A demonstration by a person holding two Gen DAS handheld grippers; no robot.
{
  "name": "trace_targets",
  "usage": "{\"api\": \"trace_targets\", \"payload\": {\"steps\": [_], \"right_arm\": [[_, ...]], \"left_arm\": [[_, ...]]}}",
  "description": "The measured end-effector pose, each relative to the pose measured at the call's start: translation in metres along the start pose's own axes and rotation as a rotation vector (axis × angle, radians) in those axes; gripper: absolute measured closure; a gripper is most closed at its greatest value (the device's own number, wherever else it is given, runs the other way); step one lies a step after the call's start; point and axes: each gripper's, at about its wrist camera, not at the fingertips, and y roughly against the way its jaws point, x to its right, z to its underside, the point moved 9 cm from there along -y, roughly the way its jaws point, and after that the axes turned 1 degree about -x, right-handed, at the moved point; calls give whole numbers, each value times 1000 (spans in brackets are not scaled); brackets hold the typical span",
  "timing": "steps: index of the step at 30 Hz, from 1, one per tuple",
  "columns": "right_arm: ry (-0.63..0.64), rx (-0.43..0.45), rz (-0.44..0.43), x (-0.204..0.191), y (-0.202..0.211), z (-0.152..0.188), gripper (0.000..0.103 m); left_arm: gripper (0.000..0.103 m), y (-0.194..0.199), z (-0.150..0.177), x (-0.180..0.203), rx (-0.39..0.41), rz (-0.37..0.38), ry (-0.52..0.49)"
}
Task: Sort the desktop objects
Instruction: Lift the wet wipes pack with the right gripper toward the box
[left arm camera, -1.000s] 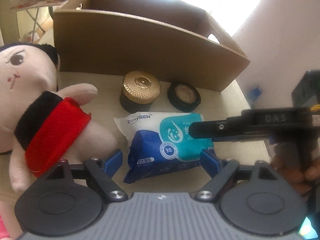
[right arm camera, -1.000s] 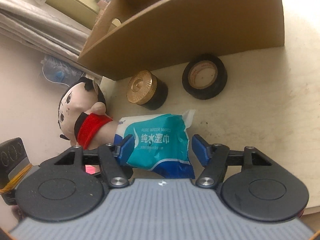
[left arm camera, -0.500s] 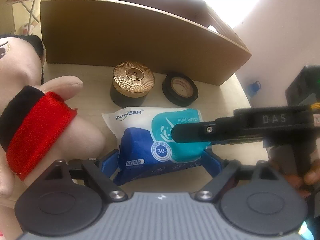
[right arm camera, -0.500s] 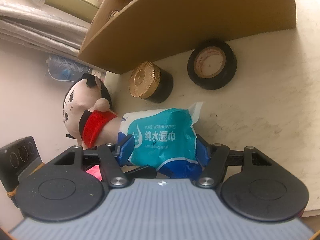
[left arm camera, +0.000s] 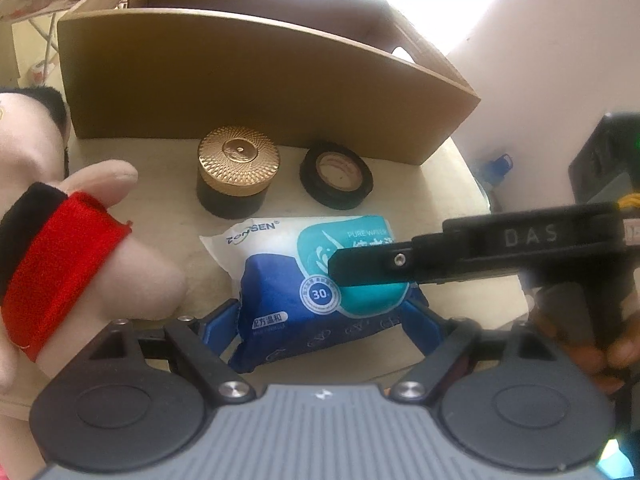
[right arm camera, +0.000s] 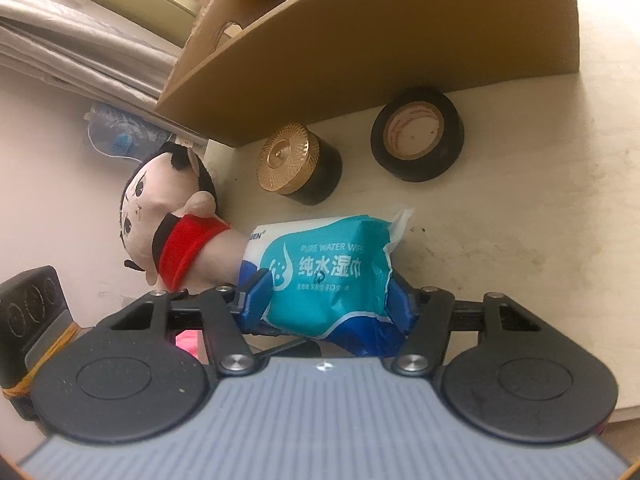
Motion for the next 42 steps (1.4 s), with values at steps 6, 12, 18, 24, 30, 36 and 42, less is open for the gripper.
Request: {"api": "trace_targets", "payload": {"steps": [6, 12, 18, 24, 30, 36, 42], "right_arm": [[0, 11, 4, 1, 5, 2, 45], [7, 20, 9, 1, 10, 2, 46], [-24, 26, 12, 11, 8, 2, 45], [-71, 25, -4, 19, 6, 1, 41], [-98, 12, -13, 23, 2, 0, 33], [-99, -6, -29, 22, -3, 0, 27], [-123, -49, -56, 21, -13, 3, 22]], "left_arm": [[16, 5, -1, 7, 17, 0, -27], [16, 8, -2, 12, 33, 6, -48], [14, 0, 2, 7, 6, 26, -13], [9, -1, 1, 6, 1, 60, 24], [2, 12, 2, 0, 17, 77, 53], [0, 8, 8, -12, -3, 62, 60], [0, -6, 2, -12, -21, 90, 70]]}}
